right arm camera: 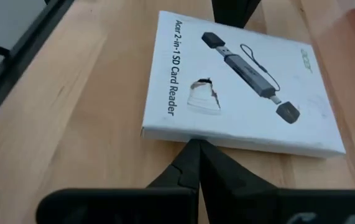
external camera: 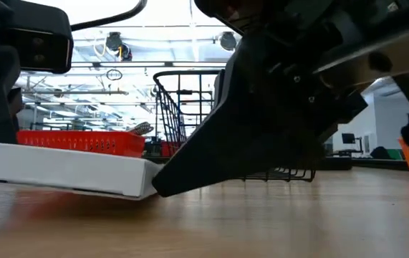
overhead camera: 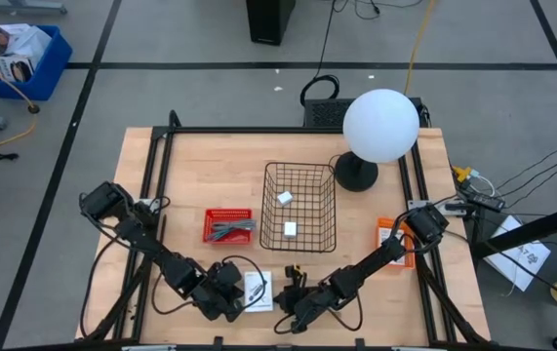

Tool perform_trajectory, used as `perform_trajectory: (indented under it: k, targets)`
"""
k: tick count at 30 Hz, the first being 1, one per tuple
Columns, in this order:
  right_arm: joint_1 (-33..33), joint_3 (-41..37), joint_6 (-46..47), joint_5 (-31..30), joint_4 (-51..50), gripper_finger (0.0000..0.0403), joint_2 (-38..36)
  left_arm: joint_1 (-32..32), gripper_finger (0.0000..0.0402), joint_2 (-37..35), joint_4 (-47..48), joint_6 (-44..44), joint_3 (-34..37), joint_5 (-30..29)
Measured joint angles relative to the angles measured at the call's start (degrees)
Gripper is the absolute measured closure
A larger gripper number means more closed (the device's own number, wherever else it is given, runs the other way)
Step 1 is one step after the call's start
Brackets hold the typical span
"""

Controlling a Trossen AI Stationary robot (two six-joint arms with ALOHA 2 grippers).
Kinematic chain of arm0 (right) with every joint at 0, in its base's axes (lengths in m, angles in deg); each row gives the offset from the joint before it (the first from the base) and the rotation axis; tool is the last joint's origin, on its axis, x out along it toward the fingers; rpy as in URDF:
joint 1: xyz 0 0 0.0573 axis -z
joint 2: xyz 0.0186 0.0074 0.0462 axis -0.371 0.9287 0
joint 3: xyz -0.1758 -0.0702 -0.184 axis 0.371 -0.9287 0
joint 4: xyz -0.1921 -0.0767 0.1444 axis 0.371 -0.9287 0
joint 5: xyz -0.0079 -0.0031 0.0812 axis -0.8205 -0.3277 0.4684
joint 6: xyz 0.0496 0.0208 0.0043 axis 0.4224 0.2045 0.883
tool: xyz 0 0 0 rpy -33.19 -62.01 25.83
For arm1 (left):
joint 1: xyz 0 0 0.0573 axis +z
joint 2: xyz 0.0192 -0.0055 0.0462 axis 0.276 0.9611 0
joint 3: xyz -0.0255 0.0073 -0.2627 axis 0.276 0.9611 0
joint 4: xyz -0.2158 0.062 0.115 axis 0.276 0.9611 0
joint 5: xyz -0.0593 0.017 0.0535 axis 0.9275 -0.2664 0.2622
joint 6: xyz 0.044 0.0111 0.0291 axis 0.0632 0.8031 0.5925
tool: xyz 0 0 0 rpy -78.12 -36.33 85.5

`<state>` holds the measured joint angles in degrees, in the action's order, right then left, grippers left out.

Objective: Pick and place items into bin
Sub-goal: Put the card reader box into the orange basket

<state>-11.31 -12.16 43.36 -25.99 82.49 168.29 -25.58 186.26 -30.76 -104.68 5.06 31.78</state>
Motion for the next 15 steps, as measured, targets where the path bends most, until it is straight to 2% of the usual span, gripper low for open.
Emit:
perform_trajectory:
  k: [7, 11, 15]
  targets:
    - [0.0, 0.0, 0.1, 0.7, 0.1, 0.0403, 0.0, 0.2, 0.0387, 0.0, -2.2, 1.2, 0.0, -0.9]
    - [0.0, 0.0, 1.3, 3.0, -0.2, 0.0403, 0.0, 0.2, 0.0397, -0.1, -4.4, 2.9, 0.0, -2.9]
    - [0.6, 0.0, 2.1, 5.2, -0.2, 0.0403, 0.0, 0.2, 0.039, -0.1, -5.2, 3.2, -0.1, -4.4]
